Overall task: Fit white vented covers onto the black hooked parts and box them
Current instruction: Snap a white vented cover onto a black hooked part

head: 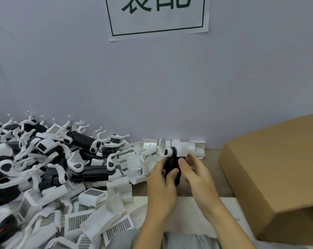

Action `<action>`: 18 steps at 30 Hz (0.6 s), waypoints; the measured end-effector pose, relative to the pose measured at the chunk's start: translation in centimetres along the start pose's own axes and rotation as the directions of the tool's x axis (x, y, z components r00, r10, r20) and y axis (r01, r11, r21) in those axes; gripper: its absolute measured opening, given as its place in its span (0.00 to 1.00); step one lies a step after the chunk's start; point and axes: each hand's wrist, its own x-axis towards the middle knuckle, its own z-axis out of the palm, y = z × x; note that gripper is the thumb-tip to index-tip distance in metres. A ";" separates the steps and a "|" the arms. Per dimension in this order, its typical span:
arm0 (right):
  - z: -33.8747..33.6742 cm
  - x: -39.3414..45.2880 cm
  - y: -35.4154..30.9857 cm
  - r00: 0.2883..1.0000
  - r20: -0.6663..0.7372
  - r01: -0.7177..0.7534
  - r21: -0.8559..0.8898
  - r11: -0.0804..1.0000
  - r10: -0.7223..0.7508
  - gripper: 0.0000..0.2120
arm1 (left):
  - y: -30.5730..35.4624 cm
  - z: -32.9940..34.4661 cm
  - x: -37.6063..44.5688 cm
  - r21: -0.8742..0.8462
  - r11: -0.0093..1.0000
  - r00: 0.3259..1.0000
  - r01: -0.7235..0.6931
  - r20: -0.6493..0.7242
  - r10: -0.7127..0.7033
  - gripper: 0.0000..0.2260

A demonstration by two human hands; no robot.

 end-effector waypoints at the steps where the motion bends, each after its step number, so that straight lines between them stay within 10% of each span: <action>1: -0.1 0.0 0.1 0.999 -0.007 -0.033 -0.022 0.999 0.033 0.13 | 0.1 -0.1 0.2 -0.050 0.998 0.998 0.044 -0.043 -0.047 0.12; 4: -0.5 0.5 0.7 0.985 -0.076 -0.165 -0.187 0.968 0.153 0.14 | -0.1 -0.4 0.5 -0.296 0.915 0.936 0.274 -0.138 -0.325 0.11; 8: -0.2 0.2 0.9 0.958 -0.034 -0.287 -0.151 0.946 0.285 0.15 | 0.5 -0.9 0.8 -0.615 0.672 0.885 0.412 0.095 -0.456 0.19; 12: 0.2 -0.5 0.5 0.933 0.121 -0.334 -0.051 0.941 0.338 0.13 | 0.5 -0.8 0.8 -0.509 0.781 0.915 0.364 0.040 -0.400 0.30; 18: -0.4 -1.2 0.1 0.925 0.158 -0.357 0.046 0.933 0.346 0.11 | 0.9 -0.8 0.5 -0.537 0.769 0.925 0.346 0.057 -0.376 0.19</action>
